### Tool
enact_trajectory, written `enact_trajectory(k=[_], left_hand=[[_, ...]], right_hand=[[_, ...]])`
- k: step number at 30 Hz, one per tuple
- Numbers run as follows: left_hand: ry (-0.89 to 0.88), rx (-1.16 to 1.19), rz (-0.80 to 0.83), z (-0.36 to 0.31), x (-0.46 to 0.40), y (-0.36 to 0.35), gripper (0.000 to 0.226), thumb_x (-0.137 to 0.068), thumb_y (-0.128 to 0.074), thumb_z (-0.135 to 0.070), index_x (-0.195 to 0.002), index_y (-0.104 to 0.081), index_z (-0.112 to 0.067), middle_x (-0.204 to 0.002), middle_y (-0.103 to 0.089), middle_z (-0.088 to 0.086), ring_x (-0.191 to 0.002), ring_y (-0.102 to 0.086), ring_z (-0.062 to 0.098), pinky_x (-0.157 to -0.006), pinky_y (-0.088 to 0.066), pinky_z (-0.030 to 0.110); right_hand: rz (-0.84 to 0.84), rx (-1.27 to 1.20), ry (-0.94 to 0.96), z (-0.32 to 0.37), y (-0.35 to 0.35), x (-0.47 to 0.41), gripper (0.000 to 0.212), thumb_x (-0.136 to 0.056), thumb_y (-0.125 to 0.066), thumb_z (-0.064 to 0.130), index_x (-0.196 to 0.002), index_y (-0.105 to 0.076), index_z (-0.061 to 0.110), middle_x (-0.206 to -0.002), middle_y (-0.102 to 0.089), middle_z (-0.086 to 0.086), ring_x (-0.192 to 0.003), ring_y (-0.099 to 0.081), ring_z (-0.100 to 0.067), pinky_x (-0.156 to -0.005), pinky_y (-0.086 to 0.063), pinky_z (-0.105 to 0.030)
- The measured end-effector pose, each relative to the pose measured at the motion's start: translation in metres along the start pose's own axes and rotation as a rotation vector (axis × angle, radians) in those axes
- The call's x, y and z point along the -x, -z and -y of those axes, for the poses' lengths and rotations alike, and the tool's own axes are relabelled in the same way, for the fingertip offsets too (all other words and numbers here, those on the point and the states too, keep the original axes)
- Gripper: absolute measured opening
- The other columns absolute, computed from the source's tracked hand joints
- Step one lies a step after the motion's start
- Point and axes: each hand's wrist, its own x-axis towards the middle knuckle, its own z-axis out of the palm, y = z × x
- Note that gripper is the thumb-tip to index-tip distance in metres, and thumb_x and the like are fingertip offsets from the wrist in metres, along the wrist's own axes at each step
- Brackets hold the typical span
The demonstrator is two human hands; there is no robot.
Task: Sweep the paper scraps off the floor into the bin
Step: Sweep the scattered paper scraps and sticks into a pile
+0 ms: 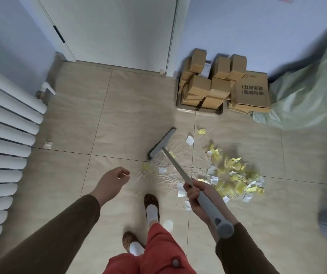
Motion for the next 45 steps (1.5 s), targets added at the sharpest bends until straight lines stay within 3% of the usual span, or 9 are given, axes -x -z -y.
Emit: enact_trajectory(k=[5, 9, 13, 17, 27, 31, 36, 39, 45], left_hand=[[-0.079, -0.004, -0.005, -0.048, -0.002, -0.001, 0.009, -0.093, -0.062, -0.023, -0.100, -0.066, -0.027, -0.088, -0.072, 0.000, -0.079, -0.072, 0.016, -0.077, -0.056, 0.040], [-0.099, -0.255, 0.066, -0.053, 0.000, -0.004, 0.008, -0.094, -0.059, -0.025, -0.091, -0.066, -0.028, -0.083, -0.072, -0.004, -0.079, -0.069, 0.014, -0.073, -0.054, 0.032], [-0.131, -0.582, 0.229, -0.044, 0.002, -0.005, 0.013, -0.095, -0.060, -0.037, -0.107, -0.063, -0.033, -0.096, -0.064, -0.015, -0.087, -0.061, 0.003, -0.080, -0.050, 0.025], [-0.120, -0.567, 0.248, -0.043, 0.005, -0.016, 0.017, -0.095, -0.060, -0.039, -0.111, -0.063, -0.035, -0.101, -0.064, -0.015, -0.091, -0.062, 0.003, -0.080, -0.050, 0.023], [-0.236, -0.551, 0.259, -0.063, 0.024, -0.040, 0.023, -0.097, -0.057, -0.038, -0.118, -0.062, -0.031, -0.107, -0.063, -0.011, -0.097, -0.061, 0.008, -0.078, -0.047, 0.022], [-0.287, -0.531, 0.243, -0.060, 0.043, -0.040, 0.024, -0.098, -0.056, -0.037, -0.119, -0.063, -0.027, -0.111, -0.064, -0.005, -0.099, -0.061, 0.013, -0.078, -0.046, 0.024], [-0.226, -0.416, 0.174, -0.030, 0.064, -0.035, 0.023, -0.097, -0.057, -0.036, -0.117, -0.063, -0.025, -0.108, -0.065, -0.003, -0.095, -0.062, 0.015, -0.073, -0.048, 0.026], [-0.192, -0.487, 0.190, -0.001, 0.080, -0.032, 0.026, -0.097, -0.058, -0.036, -0.119, -0.062, -0.023, -0.109, -0.064, -0.001, -0.097, -0.061, 0.016, -0.076, -0.045, 0.026], [-0.061, -0.439, 0.194, 0.057, 0.114, -0.028, 0.025, -0.095, -0.060, -0.035, -0.117, -0.064, -0.023, -0.107, -0.066, -0.001, -0.094, -0.063, 0.013, -0.074, -0.046, 0.025]], right_hand=[[0.130, -0.079, -0.006, 0.003, -0.008, 0.036, 0.020, -0.089, -0.055, 0.008, -0.109, -0.053, 0.007, -0.081, -0.054, -0.013, -0.038, -0.046, -0.007, -0.034, -0.044, -0.016], [0.197, -0.096, -0.021, 0.034, -0.025, -0.014, 0.021, -0.098, -0.051, 0.011, -0.117, -0.047, 0.002, -0.083, -0.056, -0.013, -0.043, -0.051, -0.008, -0.038, -0.048, -0.016], [0.156, -0.150, 0.012, 0.078, -0.034, -0.071, 0.022, -0.099, -0.050, 0.011, -0.119, -0.044, 0.001, -0.082, -0.056, -0.013, -0.042, -0.053, -0.009, -0.038, -0.049, -0.017], [0.128, -0.255, 0.092, 0.102, -0.004, -0.088, 0.020, -0.101, -0.047, 0.012, -0.116, -0.047, -0.002, -0.081, -0.053, -0.015, -0.038, -0.053, -0.012, -0.038, -0.050, -0.019], [0.011, -0.496, 0.215, 0.017, 0.067, 0.001, 0.020, -0.102, -0.044, 0.010, -0.118, -0.043, -0.001, -0.081, -0.050, -0.015, -0.036, -0.049, -0.010, -0.036, -0.047, -0.017], [0.095, -0.557, 0.195, -0.024, 0.084, 0.043, 0.019, -0.100, -0.044, 0.011, -0.115, -0.046, 0.000, -0.079, -0.050, -0.012, -0.037, -0.048, -0.009, -0.036, -0.046, -0.016], [0.099, -0.216, 0.110, -0.074, 0.110, 0.051, 0.020, -0.100, -0.046, 0.015, -0.121, -0.045, 0.016, -0.076, -0.051, -0.008, -0.038, -0.043, -0.008, -0.033, -0.042, -0.018], [0.128, -0.076, 0.045, -0.090, 0.102, 0.054, 0.014, -0.103, -0.043, 0.016, -0.114, -0.050, 0.015, -0.075, -0.049, -0.007, -0.037, -0.042, -0.008, -0.032, -0.041, -0.017], [0.203, 0.073, -0.116, -0.125, 0.085, 0.033, 0.028, -0.102, -0.045, 0.010, -0.129, -0.048, 0.018, -0.079, -0.051, -0.010, -0.042, -0.047, -0.009, -0.035, -0.045, -0.018]])
